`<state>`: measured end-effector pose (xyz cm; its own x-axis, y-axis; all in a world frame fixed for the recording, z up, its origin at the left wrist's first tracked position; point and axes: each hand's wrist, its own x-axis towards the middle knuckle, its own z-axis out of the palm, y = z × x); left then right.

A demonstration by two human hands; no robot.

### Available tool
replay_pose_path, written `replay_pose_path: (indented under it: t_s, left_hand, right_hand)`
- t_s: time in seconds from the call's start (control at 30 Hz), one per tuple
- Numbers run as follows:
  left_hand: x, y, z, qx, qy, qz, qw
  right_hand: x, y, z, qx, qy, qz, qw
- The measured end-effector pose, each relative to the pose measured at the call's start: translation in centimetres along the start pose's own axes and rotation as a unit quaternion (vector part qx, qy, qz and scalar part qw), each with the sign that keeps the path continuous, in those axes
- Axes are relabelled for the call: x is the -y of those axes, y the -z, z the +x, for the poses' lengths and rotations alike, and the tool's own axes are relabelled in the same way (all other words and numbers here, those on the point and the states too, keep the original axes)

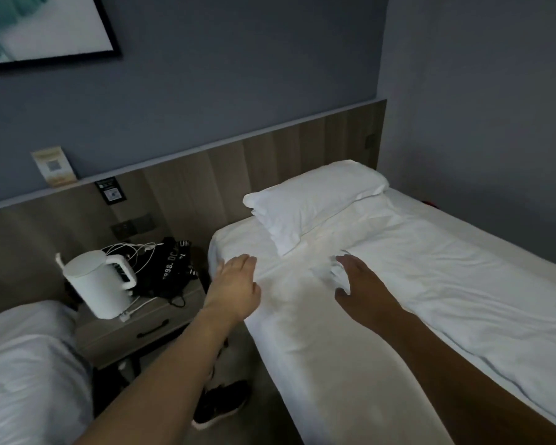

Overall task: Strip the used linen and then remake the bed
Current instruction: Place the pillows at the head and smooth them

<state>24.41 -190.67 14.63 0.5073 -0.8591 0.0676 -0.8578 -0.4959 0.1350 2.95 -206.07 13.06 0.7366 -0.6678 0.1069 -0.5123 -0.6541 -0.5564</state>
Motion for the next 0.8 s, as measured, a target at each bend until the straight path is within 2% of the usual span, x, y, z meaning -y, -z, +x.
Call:
replay_pose_path:
  t_s: [0.13,0.23,0.5,0.63,0.8]
  left_hand:
    - [7.4,-1.1,8.1,0.036,0.018,0.021,0.999]
    - [10.9,-2.5,13.1,0.039,-0.002,0.002,0.999]
    - [15.6,-7.5,19.6,0.153,-0.007,-0.039,0.988]
    - [18.4,-7.6,23.9,0.131,0.005,-0.046,0.99]
    - [21.4,-6.1,28.6,0.06,0.012,-0.038,0.997]
  right_hand:
    - [1.4,-3.7,6.2,-0.026,-0.054,-0.002,0.998]
    - [2.6,-6.8,9.0,0.012,-0.09,0.008,0.996]
    - [1.3,-10.0,15.6,0.037,-0.169,0.0,0.985]
    - [1.3,-11.5,21.4,0.038,-0.165,0.016,0.985]
    - [2.9,-14.5,29.5,0.058,-0.126,0.029,0.99]
